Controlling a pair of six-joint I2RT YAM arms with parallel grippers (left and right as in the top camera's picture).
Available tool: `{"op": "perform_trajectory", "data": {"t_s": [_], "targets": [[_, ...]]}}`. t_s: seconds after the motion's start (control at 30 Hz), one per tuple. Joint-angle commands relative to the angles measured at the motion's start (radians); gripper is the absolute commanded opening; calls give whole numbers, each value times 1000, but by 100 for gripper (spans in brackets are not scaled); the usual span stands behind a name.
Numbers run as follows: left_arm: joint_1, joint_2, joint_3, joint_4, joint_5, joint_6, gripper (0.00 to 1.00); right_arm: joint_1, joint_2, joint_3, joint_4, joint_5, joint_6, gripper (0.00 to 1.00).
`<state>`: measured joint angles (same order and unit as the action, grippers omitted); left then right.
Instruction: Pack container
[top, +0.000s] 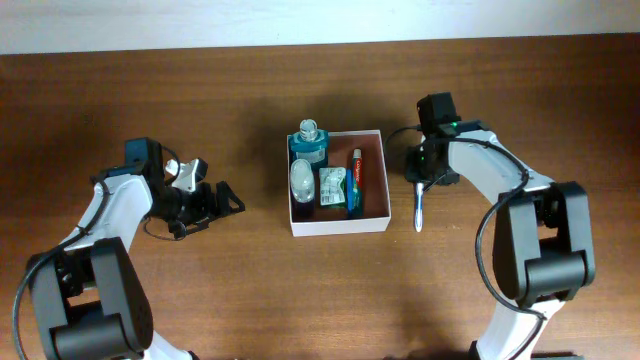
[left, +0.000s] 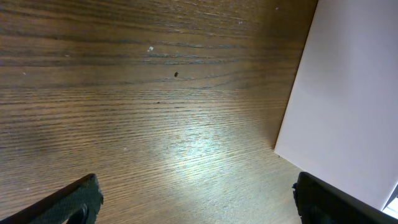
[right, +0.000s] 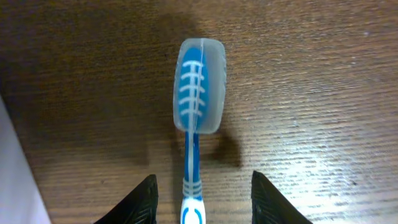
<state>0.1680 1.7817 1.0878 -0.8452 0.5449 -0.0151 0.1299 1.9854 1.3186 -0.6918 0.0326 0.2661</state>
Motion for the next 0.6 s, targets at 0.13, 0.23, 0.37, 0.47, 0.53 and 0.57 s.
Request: {"op": "perform_trajectory", "data": {"t_s": [0.13, 0.23, 0.37, 0.47, 0.53, 0.57], "targets": [[3, -26, -6, -1, 3, 12, 99, 1, 24, 5, 9, -6, 13, 30], [3, -26, -6, -1, 3, 12, 99, 1, 34, 5, 8, -6, 13, 29], [3, -26, -6, -1, 3, 12, 99, 1, 53, 5, 11, -6, 13, 28], [3, -26, -6, -1, 3, 12, 99, 1, 54, 5, 10, -6, 13, 18], [3, -26, -6, -1, 3, 12, 99, 1, 54, 5, 8, -6, 13, 13], [3, -26, -6, -1, 3, 12, 99, 1, 54, 5, 6, -6, 13, 11]]}}
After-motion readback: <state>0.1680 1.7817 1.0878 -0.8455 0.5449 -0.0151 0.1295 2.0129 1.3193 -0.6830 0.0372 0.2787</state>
